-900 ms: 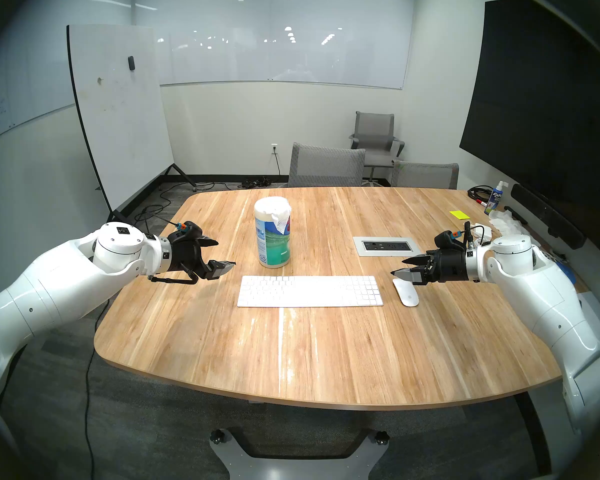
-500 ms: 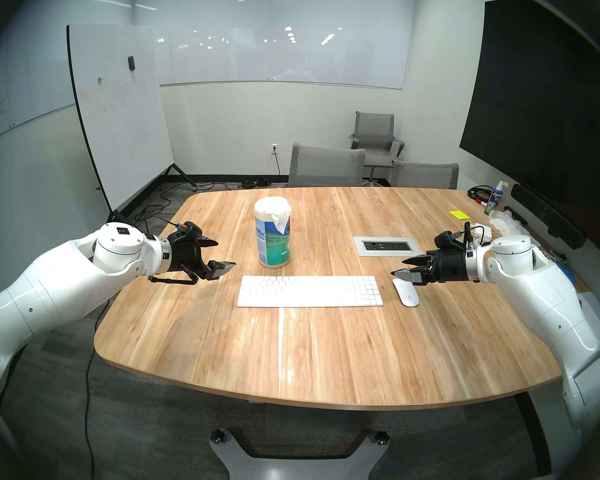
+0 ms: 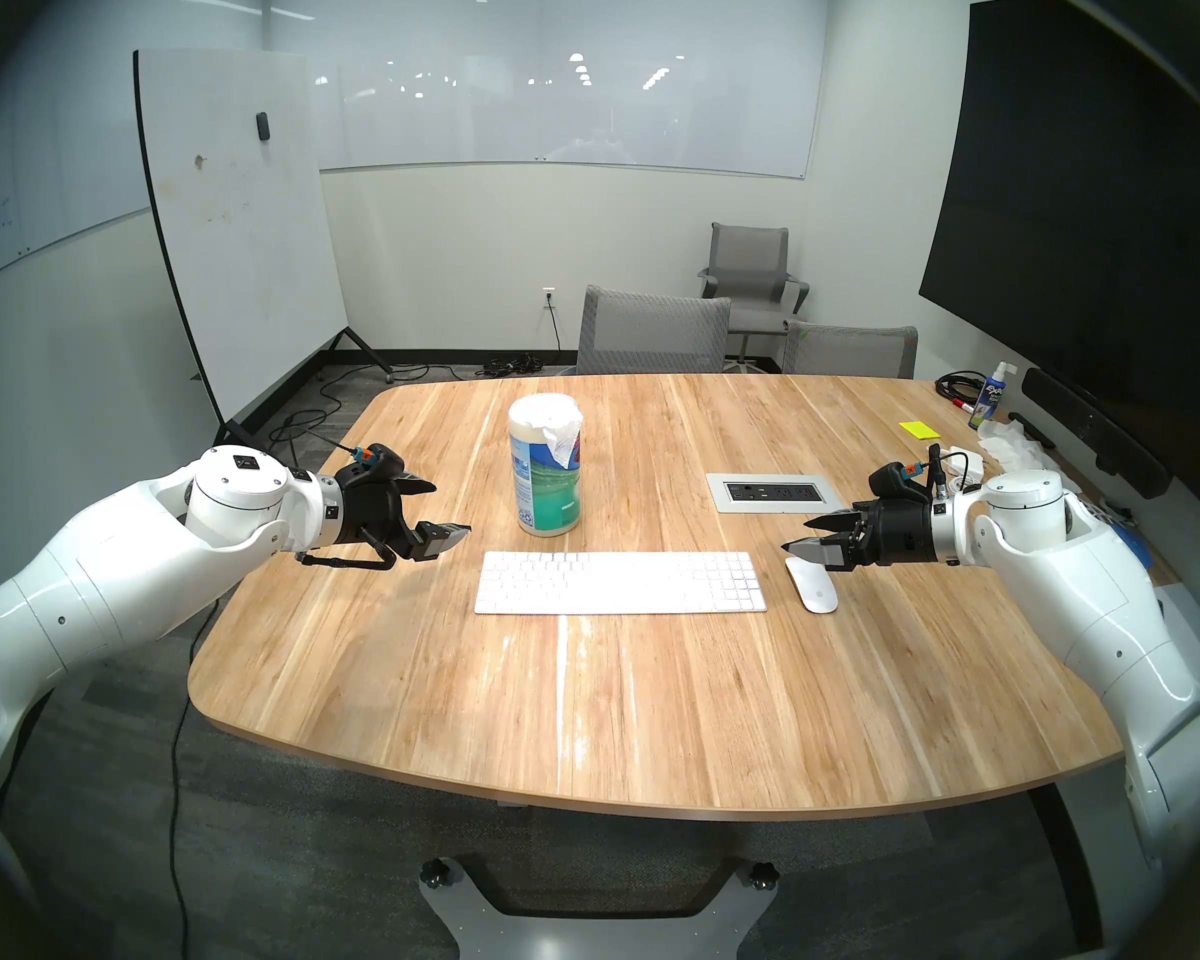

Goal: Wipe the keyboards and mice with a disinfecting wipe, then set the wipe down

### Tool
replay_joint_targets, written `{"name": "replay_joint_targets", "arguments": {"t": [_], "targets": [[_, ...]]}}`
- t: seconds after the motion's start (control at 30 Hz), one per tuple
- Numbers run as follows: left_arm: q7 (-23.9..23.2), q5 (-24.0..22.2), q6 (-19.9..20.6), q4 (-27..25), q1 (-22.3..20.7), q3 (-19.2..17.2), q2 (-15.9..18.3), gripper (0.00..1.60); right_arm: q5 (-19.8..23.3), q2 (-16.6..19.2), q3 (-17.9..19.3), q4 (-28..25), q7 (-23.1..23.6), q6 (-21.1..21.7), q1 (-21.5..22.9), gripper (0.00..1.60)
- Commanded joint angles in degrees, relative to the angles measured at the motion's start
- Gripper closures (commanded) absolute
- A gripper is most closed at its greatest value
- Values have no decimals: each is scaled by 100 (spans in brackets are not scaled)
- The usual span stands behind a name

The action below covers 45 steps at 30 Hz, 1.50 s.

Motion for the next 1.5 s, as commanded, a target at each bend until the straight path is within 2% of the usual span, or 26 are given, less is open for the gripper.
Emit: {"name": "replay_joint_targets", "arguments": {"t": [0.0, 0.37, 0.5, 1.13, 1.47], "targets": [[9, -1, -22, -4, -97, -75, -6, 0, 14, -5, 33, -29, 4, 1, 71, 0], [235, -78, -272, 327, -45, -119, -187, 0, 13, -5, 34, -29, 4, 1, 70, 0], [167, -92, -312, 477, -104, -118, -254, 0, 13, -5, 34, -29, 4, 1, 70, 0], [-603, 289, -243, 1305, -944, -189, -586, 0, 11, -5, 36, -30, 3, -3, 66, 0], [-982, 495, -259, 1938, -1420, -226, -1054, 0, 10, -5, 36, -30, 3, -3, 66, 0]]}}
